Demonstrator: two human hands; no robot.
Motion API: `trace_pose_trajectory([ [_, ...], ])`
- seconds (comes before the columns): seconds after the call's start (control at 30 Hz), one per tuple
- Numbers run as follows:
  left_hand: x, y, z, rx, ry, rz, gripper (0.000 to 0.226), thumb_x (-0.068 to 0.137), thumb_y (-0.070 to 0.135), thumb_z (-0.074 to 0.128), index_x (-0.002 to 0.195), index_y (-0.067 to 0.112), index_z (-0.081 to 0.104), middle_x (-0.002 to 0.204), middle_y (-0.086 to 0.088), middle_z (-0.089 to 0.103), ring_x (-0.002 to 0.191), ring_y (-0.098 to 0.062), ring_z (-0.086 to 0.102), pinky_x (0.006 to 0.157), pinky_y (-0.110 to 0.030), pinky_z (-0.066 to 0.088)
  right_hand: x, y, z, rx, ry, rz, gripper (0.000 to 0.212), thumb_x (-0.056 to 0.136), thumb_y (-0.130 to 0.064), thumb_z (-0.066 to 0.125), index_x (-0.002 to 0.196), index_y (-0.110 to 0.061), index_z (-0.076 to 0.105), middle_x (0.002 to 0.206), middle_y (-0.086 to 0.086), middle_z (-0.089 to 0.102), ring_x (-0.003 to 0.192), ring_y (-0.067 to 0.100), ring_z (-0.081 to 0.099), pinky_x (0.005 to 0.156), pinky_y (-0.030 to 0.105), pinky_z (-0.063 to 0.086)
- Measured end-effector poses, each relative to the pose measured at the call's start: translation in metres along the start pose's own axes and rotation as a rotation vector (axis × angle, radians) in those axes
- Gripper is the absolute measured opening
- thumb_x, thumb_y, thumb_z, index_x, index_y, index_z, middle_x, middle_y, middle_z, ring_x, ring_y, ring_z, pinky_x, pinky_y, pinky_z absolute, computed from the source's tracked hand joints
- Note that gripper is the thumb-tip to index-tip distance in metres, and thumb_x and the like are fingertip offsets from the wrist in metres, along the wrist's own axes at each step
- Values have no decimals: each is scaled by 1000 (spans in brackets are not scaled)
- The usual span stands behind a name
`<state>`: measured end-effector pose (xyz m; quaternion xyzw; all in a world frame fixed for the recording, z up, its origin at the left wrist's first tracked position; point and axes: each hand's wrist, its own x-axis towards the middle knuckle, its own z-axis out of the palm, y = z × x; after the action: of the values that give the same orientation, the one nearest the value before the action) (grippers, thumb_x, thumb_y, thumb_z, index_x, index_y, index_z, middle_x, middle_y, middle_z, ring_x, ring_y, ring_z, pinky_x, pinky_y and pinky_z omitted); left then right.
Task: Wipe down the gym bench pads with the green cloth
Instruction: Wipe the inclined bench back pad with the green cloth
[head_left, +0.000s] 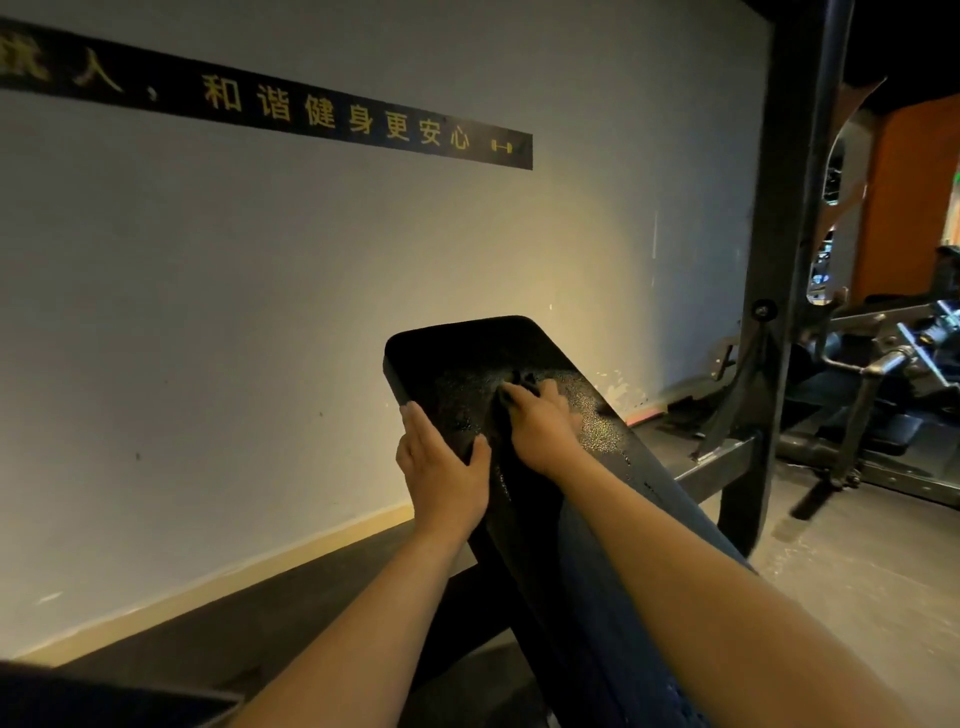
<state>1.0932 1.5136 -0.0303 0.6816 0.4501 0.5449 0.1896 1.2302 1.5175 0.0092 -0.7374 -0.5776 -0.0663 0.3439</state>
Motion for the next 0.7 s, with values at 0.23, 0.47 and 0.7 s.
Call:
trace_pose_trajectory([
  [0.23, -19, -13, -15, -257, -59, 94, 60, 82, 38, 79, 131, 32, 43, 121, 13, 60, 113, -3, 60, 93, -33, 58, -39, -32, 1, 159, -214, -365, 42, 105, -24, 39, 143, -42, 46, 134, 2, 37, 127, 23, 34, 107, 37, 21],
  [0.47, -37, -12, -17, -258, -103, -100, 85, 87, 50, 71, 155, 39, 21, 148, 7, 49, 136, -19, 46, 110, -35, 38, -9, -17, -8, -28, -70, -209, 49, 103, -24, 39, 146, -48, 38, 137, 3, 36, 122, 28, 37, 102, 46, 26],
  [0.7, -41, -9, -12, -336, -127, -225, 85, 91, 46, 68, 157, 38, 14, 149, 0, 49, 133, -23, 51, 103, -34, 44, -21, -28, -1, 60, -140, -246, 48, 104, -21, 39, 148, -40, 39, 141, 4, 33, 127, 26, 34, 97, 36, 21],
])
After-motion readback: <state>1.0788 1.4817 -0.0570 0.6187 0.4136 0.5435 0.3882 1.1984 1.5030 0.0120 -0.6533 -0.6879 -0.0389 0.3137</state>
